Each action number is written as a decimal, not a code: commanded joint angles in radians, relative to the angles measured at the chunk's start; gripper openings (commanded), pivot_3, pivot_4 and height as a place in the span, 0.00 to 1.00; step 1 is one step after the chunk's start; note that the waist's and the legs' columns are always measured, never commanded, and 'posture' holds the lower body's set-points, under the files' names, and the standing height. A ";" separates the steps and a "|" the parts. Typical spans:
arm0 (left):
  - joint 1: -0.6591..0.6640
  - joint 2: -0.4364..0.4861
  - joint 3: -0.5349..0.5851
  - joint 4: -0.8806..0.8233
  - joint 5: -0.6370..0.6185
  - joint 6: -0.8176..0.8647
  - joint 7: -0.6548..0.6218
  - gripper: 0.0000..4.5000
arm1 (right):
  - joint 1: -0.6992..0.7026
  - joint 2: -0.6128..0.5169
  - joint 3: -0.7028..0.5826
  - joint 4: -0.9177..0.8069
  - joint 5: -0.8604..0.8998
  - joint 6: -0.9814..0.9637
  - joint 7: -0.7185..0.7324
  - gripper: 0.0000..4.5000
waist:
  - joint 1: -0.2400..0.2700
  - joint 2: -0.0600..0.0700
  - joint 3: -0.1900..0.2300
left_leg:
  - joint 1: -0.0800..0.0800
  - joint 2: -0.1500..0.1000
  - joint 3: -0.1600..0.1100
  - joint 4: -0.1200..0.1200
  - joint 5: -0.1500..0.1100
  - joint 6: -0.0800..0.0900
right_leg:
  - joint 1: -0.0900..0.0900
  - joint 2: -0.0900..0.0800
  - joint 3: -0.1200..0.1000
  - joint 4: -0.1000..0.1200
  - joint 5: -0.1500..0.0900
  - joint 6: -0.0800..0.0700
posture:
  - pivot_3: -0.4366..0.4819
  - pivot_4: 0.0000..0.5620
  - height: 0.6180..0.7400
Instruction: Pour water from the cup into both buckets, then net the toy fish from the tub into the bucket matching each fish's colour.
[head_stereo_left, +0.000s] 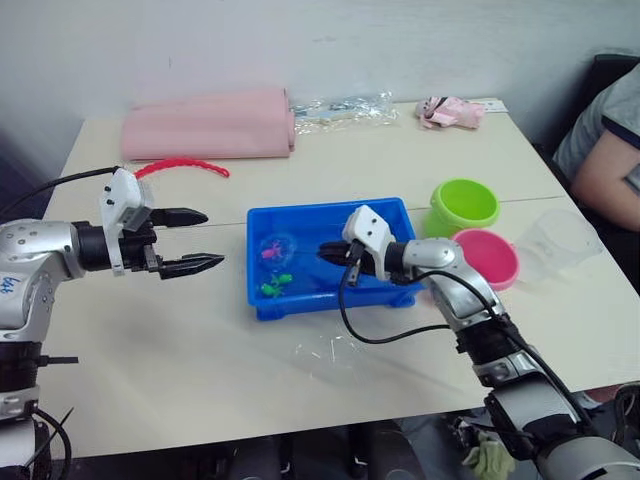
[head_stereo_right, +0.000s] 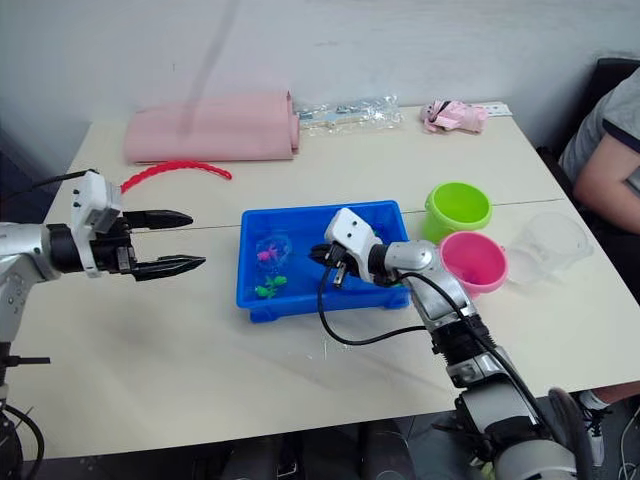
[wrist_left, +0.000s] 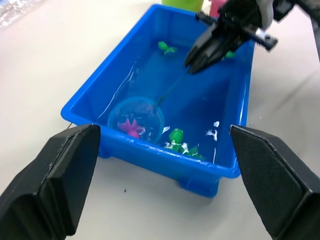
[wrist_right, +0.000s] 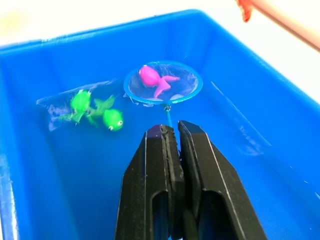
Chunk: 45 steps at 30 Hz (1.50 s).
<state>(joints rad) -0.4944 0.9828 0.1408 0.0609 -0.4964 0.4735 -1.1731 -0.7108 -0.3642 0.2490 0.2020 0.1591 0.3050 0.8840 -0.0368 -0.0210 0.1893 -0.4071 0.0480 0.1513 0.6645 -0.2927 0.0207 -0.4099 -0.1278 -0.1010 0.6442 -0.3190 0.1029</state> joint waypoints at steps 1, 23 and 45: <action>-0.032 0.020 -0.003 0.036 0.018 -0.037 -0.060 0.99 | 0.006 -0.016 -0.050 -0.060 0.048 0.004 0.034 0.00 | 0.000 0.000 0.000 | 0.000 0.000 0.000 0.000 0.000 0.000 | 0.000 0.000 0.000 0.000 0.000 0.000 | 0.48 0.27 1.00; -0.136 -0.351 -0.001 -0.030 -0.112 -0.009 0.059 0.99 | 0.494 -0.307 -0.612 -0.652 0.384 0.175 0.016 0.00 | 0.019 -0.001 0.000 | 0.000 -0.001 -0.002 0.002 0.000 0.001 | 0.002 -0.001 -0.001 0.001 0.000 0.000 | 0.48 0.27 1.00; -0.146 -0.537 -0.129 -0.081 -0.084 -0.023 0.124 0.99 | 1.025 -0.400 -0.990 -0.588 0.034 -0.251 -0.062 0.00 | 0.048 -0.001 0.000 | 0.005 -0.002 -0.003 0.004 0.002 0.003 | 0.007 -0.001 0.000 -0.002 0.001 0.001 | 0.48 0.27 1.00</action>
<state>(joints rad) -0.6438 0.4461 0.0000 0.0100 -0.5763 0.4674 -1.0453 0.2925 -0.7014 -0.7524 -0.4762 0.3811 0.2625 0.8487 0.0117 -0.0215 0.1891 -0.4023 0.0458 0.1482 0.6684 -0.2909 0.0232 -0.4027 -0.1287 -0.1010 0.6425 -0.3184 0.1037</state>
